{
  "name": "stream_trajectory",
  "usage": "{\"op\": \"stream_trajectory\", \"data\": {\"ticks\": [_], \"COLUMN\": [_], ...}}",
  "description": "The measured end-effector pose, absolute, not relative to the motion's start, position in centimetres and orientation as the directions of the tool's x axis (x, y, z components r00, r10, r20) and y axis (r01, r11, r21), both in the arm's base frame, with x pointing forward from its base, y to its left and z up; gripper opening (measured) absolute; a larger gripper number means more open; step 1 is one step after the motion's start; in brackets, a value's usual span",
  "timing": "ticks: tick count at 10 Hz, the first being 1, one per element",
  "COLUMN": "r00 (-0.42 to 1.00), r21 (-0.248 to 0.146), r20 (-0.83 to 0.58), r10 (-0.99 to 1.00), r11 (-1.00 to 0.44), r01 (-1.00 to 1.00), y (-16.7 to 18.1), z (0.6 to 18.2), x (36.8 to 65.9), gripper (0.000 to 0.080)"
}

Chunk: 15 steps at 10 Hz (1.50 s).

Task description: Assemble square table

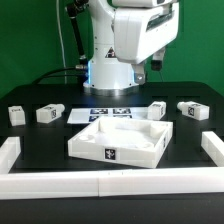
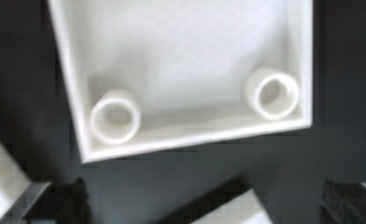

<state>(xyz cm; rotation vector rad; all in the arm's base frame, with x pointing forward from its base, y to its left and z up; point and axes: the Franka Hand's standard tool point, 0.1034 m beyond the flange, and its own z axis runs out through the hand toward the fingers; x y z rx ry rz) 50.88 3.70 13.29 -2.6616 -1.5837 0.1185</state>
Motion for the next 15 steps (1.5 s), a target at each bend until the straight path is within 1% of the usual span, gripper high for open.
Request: {"op": "stream_trajectory", "data": {"ticks": [1,2,3,4,5,9,10,11,12,13,14,15], "r00": [0.476,0.478,0.482,0.488,0.491,0.489,0.486,0.476,0.455,0.425,0.429,0.431], "r21": [-0.044,-0.033,-0.044,-0.047,-0.053,-0.053,-0.061,-0.047,-0.013,0.020,0.017,0.020], "r20": [-0.022,-0.011,-0.015,-0.013,-0.016,-0.015,-0.018,-0.006,0.016,0.039,0.047,0.054], "r10": [0.879,0.878,0.876,0.873,0.871,0.872,0.874,0.879,0.890,0.904,0.902,0.901], "r11": [-0.477,-0.478,-0.483,-0.488,-0.491,-0.489,-0.487,-0.476,-0.455,-0.426,-0.430,-0.432], "r01": [0.878,0.878,0.875,0.872,0.870,0.871,0.871,0.878,0.890,0.905,0.903,0.902], "y": [3.6,3.2,2.9,2.6,2.5,2.6,2.5,2.5,2.6,2.7,2.8,2.9], "z": [12.4,11.1,10.0,9.1,8.7,8.6,7.7,6.3,5.1,3.3,1.9,1.1], "x": [50.0,49.0,48.5,48.4,48.2,48.1,46.8,44.9,43.3,41.8,41.4,41.8], "gripper": [0.0650,0.0650,0.0650,0.0650,0.0650,0.0650,0.0650,0.0650,0.0650,0.0650,0.0650,0.0650]}}
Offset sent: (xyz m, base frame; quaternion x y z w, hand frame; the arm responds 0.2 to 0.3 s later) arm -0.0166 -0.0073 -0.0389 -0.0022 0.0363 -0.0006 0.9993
